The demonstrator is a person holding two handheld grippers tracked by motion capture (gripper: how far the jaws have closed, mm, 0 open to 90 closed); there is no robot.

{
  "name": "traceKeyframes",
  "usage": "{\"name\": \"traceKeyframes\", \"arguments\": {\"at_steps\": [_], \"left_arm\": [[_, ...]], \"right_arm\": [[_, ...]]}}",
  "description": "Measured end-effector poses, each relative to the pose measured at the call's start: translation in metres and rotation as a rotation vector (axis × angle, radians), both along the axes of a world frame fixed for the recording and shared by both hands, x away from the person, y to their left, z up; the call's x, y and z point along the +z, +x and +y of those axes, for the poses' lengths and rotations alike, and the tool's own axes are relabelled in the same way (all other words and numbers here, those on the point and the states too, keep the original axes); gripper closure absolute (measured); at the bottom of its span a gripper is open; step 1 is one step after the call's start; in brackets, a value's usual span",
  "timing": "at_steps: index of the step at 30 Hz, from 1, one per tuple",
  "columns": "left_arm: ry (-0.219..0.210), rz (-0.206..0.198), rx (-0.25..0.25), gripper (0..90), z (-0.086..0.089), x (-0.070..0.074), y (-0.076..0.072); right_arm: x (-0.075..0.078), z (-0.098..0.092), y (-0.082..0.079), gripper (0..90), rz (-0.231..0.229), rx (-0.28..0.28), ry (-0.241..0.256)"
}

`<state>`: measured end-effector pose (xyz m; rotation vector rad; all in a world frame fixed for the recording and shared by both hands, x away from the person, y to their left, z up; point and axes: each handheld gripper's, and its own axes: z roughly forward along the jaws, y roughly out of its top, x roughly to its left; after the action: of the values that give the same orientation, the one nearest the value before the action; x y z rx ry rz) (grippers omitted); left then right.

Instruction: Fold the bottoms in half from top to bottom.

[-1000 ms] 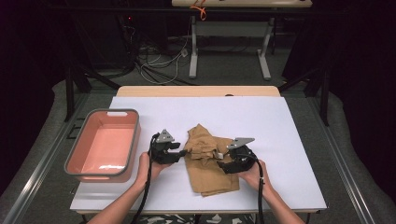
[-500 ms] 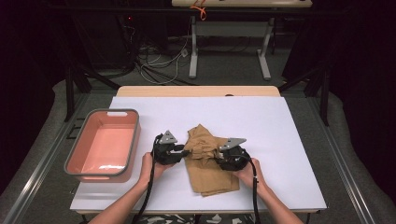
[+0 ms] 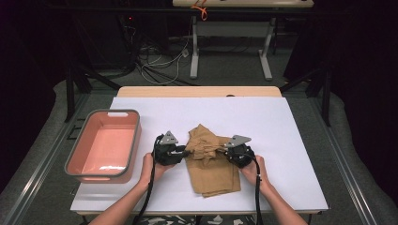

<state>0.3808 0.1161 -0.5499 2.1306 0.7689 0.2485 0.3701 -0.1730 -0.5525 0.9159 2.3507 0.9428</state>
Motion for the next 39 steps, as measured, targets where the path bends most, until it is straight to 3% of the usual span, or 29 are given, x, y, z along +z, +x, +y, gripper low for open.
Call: {"name": "traceKeyframes", "arguments": {"at_steps": [3, 6, 8, 9, 14, 19, 25, 31, 35, 37, 39], "left_arm": [[0.008, 0.007, 0.011, 59.0, 0.001, -0.001, 0.001], [0.004, 0.009, 0.006, 58.2, 0.000, -0.002, 0.002], [0.022, -0.010, -0.004, 62.3, 0.000, -0.002, 0.002], [0.011, -0.005, -0.007, 64.8, -0.003, -0.002, 0.001], [0.023, -0.020, -0.016, 74.1, -0.005, -0.003, 0.001], [0.011, -0.022, -0.015, 81.2, -0.004, -0.003, 0.001], [0.002, -0.035, -0.024, 86.3, -0.004, -0.003, 0.001], [0.001, -0.023, -0.028, 87.6, -0.004, -0.001, -0.003], [0.013, -0.043, -0.042, 87.8, -0.003, 0.002, -0.006], [-0.001, -0.032, -0.043, 87.8, -0.003, 0.003, -0.009], [0.010, -0.045, -0.055, 87.8, -0.003, 0.005, -0.011]], "right_arm": [[-0.001, -0.001, 0.001, 83.6, 0.030, 0.004, 0.010], [0.001, -0.001, -0.003, 61.2, 0.077, -0.001, 0.025], [0.002, -0.003, -0.008, 47.5, 0.095, -0.013, 0.037], [0.003, -0.004, -0.011, 42.7, 0.107, -0.017, 0.050], [0.008, -0.005, -0.030, 35.7, 0.115, -0.044, 0.088], [0.007, 0.009, -0.046, 40.5, 0.110, 0.002, 0.079], [-0.002, 0.030, -0.039, 39.9, 0.093, 0.037, 0.061], [-0.007, 0.036, -0.029, 66.1, 0.055, 0.031, 0.039], [-0.009, 0.032, -0.026, 82.4, 0.036, 0.029, 0.042], [-0.009, 0.030, -0.025, 85.2, 0.032, 0.020, 0.047], [-0.008, 0.029, -0.026, 84.7, 0.036, 0.011, 0.055]]}}
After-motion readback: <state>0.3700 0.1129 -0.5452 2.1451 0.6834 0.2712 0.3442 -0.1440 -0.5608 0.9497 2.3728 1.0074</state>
